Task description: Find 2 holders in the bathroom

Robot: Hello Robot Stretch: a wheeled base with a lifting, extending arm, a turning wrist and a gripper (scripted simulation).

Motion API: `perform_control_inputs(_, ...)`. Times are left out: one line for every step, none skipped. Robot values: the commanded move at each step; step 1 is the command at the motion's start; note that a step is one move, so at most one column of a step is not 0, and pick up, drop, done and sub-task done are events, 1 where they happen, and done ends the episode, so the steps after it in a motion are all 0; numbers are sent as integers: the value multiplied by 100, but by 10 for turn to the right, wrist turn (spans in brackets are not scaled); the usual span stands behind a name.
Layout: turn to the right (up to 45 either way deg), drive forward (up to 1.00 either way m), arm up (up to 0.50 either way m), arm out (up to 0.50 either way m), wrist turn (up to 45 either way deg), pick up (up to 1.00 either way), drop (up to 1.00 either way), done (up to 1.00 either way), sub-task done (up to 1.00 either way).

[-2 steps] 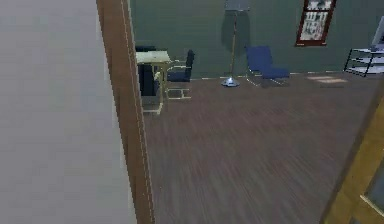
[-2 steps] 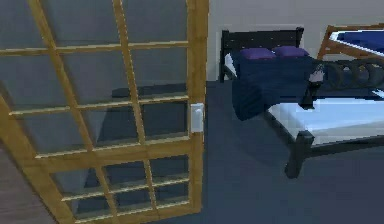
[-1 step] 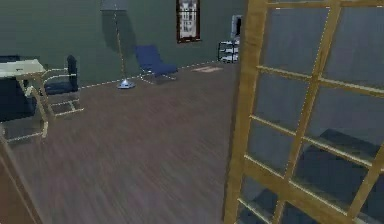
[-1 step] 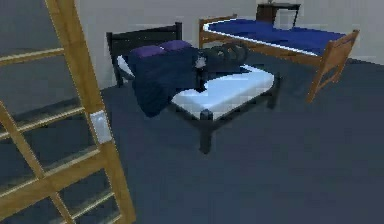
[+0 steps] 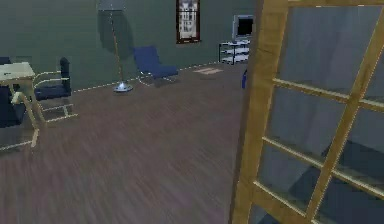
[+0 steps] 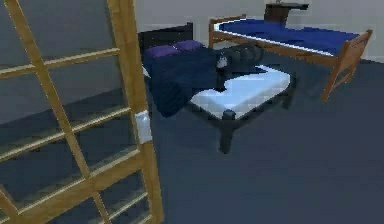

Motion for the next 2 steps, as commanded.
perform_control_inputs(450, 0, 0, 0, 0, 0, 0, 0, 0)
perform_control_inputs(450, 0, 0, 0, 0, 0, 0, 0, 0)
